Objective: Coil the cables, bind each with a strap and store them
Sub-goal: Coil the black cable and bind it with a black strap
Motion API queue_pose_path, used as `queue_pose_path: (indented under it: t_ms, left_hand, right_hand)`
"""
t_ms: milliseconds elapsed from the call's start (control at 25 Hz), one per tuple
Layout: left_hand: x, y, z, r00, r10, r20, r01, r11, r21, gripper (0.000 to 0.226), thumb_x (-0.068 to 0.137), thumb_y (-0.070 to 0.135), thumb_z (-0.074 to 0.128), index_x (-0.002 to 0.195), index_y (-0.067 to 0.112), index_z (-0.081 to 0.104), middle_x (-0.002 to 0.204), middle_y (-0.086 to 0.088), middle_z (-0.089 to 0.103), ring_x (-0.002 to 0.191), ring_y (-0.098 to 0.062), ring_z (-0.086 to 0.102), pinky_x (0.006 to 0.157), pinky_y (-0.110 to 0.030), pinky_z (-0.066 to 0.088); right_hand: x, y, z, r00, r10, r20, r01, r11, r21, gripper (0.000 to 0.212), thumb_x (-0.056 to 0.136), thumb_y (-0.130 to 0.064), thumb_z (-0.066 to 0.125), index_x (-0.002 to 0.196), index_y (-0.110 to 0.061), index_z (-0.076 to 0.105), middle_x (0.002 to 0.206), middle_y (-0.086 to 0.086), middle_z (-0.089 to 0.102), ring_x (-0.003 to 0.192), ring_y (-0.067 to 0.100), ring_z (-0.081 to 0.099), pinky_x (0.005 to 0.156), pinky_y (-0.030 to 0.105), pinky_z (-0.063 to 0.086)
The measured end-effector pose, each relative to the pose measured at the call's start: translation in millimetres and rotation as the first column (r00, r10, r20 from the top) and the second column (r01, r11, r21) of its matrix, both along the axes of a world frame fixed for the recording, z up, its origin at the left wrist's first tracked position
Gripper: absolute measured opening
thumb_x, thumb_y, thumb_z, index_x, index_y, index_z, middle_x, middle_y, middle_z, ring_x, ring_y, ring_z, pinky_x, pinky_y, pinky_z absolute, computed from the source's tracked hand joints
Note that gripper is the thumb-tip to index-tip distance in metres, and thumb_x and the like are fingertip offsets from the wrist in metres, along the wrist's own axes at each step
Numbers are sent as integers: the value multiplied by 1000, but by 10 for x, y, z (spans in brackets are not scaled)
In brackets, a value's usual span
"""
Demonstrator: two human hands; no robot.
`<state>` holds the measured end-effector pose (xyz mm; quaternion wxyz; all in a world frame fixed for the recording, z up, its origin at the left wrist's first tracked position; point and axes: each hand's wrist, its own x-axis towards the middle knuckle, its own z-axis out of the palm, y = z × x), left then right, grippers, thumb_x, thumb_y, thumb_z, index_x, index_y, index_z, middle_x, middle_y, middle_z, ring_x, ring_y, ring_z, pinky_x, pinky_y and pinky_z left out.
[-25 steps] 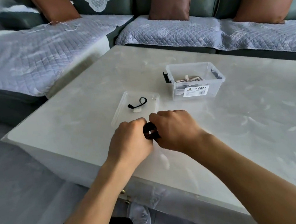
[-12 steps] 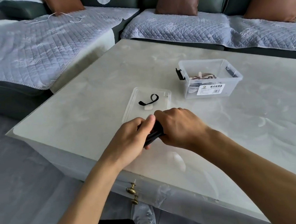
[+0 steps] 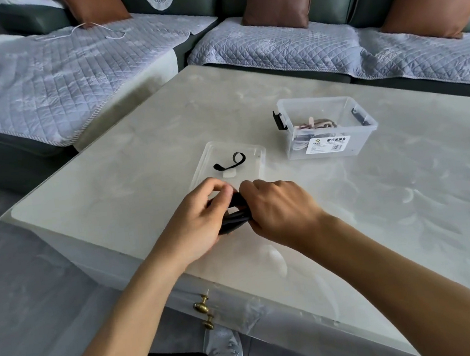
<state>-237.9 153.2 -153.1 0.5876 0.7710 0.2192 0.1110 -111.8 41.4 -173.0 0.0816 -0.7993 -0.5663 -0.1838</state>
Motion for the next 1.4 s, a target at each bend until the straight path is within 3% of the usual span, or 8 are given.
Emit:
queue_pose_path:
  t_ms: [160,240,320,520,800,1080,1240,1400]
  left_hand:
    - [-61,-67,-5,952,-69,-298,238,777,582,44,76,36,64,118,36,49,111,18,53,93,-5,59,76,-25,49]
    - [54,-130,3,948,97,-302,187,598,779,30,78,31,61,106,25,51,105,7,51,87,-21,60,68,-33,48]
    - [162,-161,25,971,150,-188,69,573,817,15,78,23,57,90,20,48,89,2,51,80,-30,58,61,-32,40]
    - [233,-136,-16,988,129,-87,-6,590,808,17,81,19,56,78,19,39,64,6,34,65,-32,42,58,-32,32]
    - [41,195,-108,956,275,-107,-93,625,775,14,84,20,57,82,14,44,67,-3,46,65,-35,51,54,-32,34]
    - [55,244,-131,929,357,-93,-187,673,715,13,86,20,56,80,15,46,63,-1,45,62,-33,47,57,-32,35]
    - [92,259,-111,926,364,-95,-219,727,651,14,85,19,56,76,14,47,65,-4,51,61,-31,50,54,-31,35]
    - [205,153,-93,944,309,-118,-264,919,294,28,86,19,57,63,14,42,48,7,42,47,-20,40,47,-24,27]
  right_hand:
    - [-5,-36,-16,998,-46,-35,44,997,-62,20,68,-6,71,70,-6,51,51,10,52,34,35,49,45,19,0]
    - [-61,-25,-13,999,-24,-44,21,997,-77,19,68,-5,71,71,-6,52,53,11,54,35,35,50,46,19,-1]
    - [-46,-16,34,997,-34,-63,32,999,-37,15,73,-6,68,76,-4,53,60,14,57,41,38,53,45,22,4]
    - [94,-60,158,999,37,-20,-37,999,-2,24,64,-11,75,73,-5,54,59,10,56,38,36,50,43,24,17]
    - [350,30,274,890,-1,-455,-10,1000,-21,42,77,-11,55,119,-17,60,109,0,62,92,21,60,78,38,52]
    - [424,577,110,854,-102,-511,56,993,-104,13,81,-17,62,91,-18,70,92,1,60,85,25,60,72,39,53]
    - [474,542,118,813,-88,-576,138,989,44,10,84,-16,66,85,-11,74,80,0,59,78,22,59,66,28,47]
    - [410,-18,211,677,-4,-736,293,919,265,7,86,-18,71,87,-18,78,68,4,66,60,19,61,59,22,47]
